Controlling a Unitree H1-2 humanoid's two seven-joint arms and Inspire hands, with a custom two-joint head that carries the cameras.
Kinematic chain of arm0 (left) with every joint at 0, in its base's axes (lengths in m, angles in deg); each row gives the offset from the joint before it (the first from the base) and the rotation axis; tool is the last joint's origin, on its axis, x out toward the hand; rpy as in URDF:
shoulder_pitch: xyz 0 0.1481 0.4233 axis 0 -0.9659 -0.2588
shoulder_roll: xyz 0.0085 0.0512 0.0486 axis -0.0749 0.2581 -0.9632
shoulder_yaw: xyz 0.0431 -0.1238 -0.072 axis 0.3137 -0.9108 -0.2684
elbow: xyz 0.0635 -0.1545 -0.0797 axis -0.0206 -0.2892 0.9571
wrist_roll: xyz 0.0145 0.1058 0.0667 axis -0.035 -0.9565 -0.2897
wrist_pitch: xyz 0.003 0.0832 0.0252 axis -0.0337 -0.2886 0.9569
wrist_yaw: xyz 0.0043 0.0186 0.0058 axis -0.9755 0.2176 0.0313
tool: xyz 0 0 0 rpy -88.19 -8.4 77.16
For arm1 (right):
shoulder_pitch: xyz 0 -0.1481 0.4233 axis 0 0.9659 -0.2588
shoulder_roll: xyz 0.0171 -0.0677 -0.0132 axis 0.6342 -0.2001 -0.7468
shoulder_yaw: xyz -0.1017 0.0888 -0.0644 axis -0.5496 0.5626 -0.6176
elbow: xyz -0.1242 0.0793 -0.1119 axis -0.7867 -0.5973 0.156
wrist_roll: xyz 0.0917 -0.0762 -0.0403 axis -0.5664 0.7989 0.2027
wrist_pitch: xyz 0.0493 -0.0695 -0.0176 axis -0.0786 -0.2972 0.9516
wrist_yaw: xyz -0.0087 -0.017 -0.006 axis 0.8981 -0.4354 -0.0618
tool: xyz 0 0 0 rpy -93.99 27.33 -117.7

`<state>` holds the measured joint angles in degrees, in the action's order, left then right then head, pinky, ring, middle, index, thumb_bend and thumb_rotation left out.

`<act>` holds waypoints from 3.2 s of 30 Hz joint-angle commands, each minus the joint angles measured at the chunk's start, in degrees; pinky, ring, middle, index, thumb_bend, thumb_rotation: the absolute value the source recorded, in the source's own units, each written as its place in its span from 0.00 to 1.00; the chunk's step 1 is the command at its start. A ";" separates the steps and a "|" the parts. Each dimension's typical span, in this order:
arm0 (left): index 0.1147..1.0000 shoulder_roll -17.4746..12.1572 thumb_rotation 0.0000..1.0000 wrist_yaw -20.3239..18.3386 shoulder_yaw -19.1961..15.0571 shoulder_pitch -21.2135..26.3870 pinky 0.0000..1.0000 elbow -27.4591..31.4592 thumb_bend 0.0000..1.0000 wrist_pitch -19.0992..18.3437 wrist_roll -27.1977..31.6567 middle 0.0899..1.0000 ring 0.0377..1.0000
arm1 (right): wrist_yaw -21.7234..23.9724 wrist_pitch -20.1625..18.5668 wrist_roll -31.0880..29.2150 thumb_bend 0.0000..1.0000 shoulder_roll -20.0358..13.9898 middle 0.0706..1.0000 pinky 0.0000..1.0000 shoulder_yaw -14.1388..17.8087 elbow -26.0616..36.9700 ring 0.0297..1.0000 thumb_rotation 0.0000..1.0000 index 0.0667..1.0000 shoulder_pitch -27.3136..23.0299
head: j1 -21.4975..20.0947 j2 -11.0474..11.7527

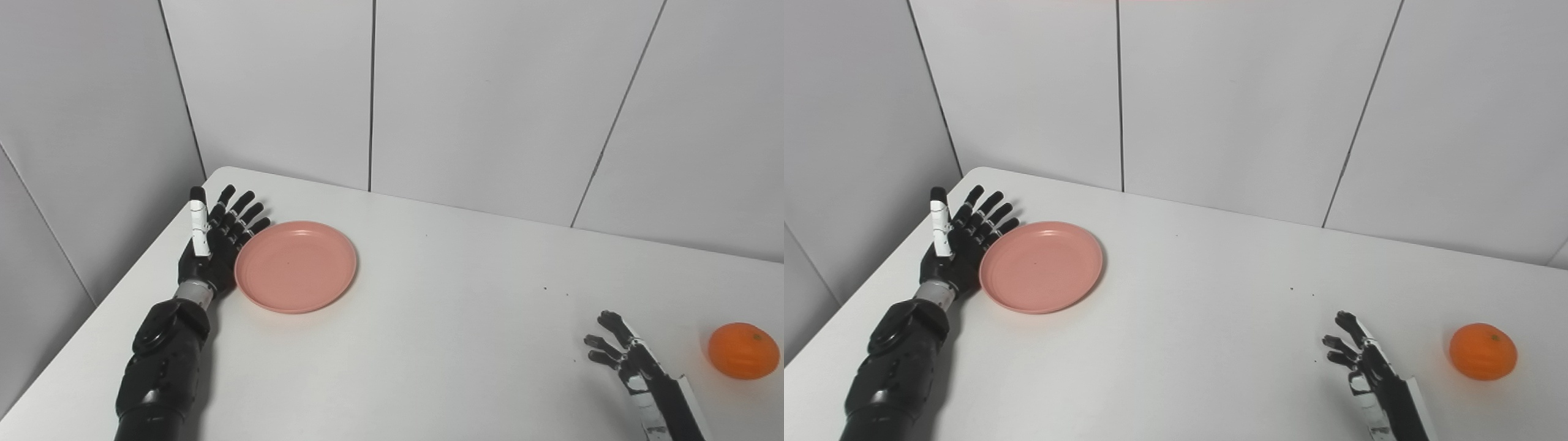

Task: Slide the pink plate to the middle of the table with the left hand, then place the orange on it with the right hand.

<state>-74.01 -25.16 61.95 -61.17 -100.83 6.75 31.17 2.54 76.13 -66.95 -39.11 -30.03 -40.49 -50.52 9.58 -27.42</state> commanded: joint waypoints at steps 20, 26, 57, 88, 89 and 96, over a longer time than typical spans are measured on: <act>0.97 4.83 0.92 2.98 4.19 -3.19 0.79 7.27 0.84 -6.44 -1.20 0.88 0.87 | -0.59 -0.37 0.27 0.91 1.78 0.91 0.78 -1.83 -3.91 0.80 1.00 0.89 5.13 | -0.33 -0.48; 0.96 6.09 0.94 4.16 5.35 -3.69 0.77 8.74 0.84 -7.46 -1.74 0.87 0.86 | -0.62 -0.49 0.35 0.91 1.97 0.91 0.78 -1.90 -3.78 0.81 1.00 0.89 5.10 | -0.45 -0.52; 0.95 11.20 0.89 6.40 5.58 -4.58 0.78 10.32 0.87 -9.60 0.70 0.83 0.83 | -2.32 -1.98 3.86 0.87 3.82 0.91 0.77 -4.08 -1.54 0.80 1.00 0.88 5.30 | -8.74 -3.30; 0.95 17.84 0.93 14.59 9.06 -6.99 0.78 19.81 0.79 -16.48 -1.63 0.81 0.84 | -3.81 -3.92 8.68 0.86 5.61 0.93 0.73 -5.97 0.98 0.79 1.00 0.89 4.83 | -12.02 -5.66; 0.94 18.03 0.93 14.72 9.20 -7.02 0.77 19.75 0.79 -16.33 -1.77 0.81 0.84 | -3.86 -3.97 8.83 0.86 5.62 0.93 0.73 -6.06 1.10 0.79 1.00 0.89 4.84 | -12.30 -5.90; 0.94 19.50 0.93 15.96 9.15 -7.04 0.75 19.46 0.78 -15.64 -1.85 0.81 0.83 | -4.50 -4.26 9.68 0.84 5.74 0.93 0.71 -6.82 1.56 0.78 1.00 0.89 4.68 | -13.68 -6.61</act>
<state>-55.30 -11.38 70.73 -66.79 -79.63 -5.90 30.55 -1.10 72.79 -56.88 -34.98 -35.74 -36.50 -48.99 -4.13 -34.10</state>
